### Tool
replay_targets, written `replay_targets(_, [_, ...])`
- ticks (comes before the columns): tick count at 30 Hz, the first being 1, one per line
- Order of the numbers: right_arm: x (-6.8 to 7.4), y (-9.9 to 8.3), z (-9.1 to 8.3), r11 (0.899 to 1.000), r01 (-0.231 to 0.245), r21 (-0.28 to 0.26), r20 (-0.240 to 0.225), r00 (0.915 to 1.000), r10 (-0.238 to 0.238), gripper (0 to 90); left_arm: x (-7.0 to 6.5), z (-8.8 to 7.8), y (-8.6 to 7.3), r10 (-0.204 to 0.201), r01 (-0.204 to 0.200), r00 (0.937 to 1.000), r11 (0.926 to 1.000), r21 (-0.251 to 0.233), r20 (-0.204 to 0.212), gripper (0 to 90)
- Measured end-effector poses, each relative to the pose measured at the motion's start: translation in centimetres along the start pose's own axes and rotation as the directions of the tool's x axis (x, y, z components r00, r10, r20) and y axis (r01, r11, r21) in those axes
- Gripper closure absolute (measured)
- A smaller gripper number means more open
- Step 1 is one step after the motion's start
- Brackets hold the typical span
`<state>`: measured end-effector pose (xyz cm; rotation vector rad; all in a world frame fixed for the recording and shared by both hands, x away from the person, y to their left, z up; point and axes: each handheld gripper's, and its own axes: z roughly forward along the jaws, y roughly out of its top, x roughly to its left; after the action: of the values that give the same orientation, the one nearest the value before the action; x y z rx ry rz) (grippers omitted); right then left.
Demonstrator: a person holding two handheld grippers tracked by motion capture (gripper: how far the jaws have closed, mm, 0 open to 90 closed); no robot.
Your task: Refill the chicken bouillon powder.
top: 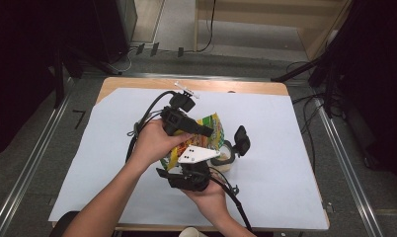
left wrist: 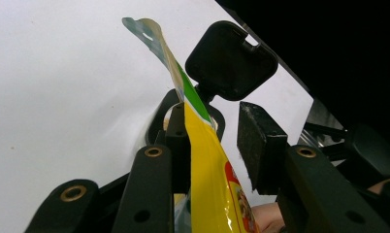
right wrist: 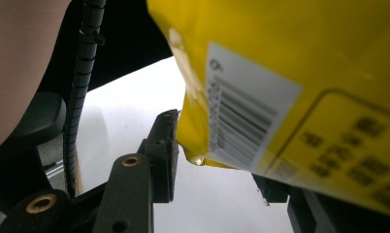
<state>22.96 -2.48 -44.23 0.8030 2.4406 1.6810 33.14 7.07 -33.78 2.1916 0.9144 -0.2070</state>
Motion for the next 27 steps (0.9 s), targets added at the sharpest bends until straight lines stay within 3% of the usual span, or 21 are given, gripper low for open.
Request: replay_targets(27, [-0.17,0.22,-0.15,1.0,0.009,0.026,-0.001,1.0,-0.009,60.8,0.66,0.08,0.01,-0.027,0.027,0.9995,0.9996,-0.002,0.018,68.3])
